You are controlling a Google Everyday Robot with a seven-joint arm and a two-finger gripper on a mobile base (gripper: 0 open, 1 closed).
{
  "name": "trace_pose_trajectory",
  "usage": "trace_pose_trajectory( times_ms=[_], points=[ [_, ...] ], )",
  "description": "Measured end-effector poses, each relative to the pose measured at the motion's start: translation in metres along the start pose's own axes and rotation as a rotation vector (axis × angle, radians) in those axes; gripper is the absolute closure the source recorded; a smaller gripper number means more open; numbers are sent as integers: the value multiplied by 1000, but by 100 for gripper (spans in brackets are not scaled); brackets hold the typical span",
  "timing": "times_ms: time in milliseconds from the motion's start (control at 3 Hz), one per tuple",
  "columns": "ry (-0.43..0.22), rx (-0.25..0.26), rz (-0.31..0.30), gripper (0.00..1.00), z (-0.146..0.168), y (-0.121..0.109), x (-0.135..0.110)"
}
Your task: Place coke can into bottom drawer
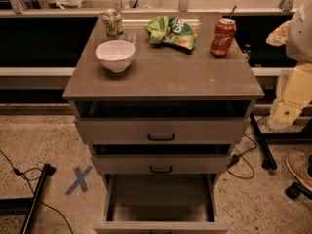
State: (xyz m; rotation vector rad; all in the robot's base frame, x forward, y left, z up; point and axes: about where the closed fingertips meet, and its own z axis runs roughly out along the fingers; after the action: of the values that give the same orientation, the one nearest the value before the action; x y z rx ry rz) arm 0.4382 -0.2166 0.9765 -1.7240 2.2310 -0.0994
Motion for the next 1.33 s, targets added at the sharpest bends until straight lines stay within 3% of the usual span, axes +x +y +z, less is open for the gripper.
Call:
trace_pose_trajectory(
  times_ms=[667, 1000, 1333],
  points=[
    [-9, 21, 17, 0, 1, -11, 2],
    [26, 82, 95, 0, 9, -69, 25],
    [15, 176, 206, 0, 17, -144, 61]
  ],
)
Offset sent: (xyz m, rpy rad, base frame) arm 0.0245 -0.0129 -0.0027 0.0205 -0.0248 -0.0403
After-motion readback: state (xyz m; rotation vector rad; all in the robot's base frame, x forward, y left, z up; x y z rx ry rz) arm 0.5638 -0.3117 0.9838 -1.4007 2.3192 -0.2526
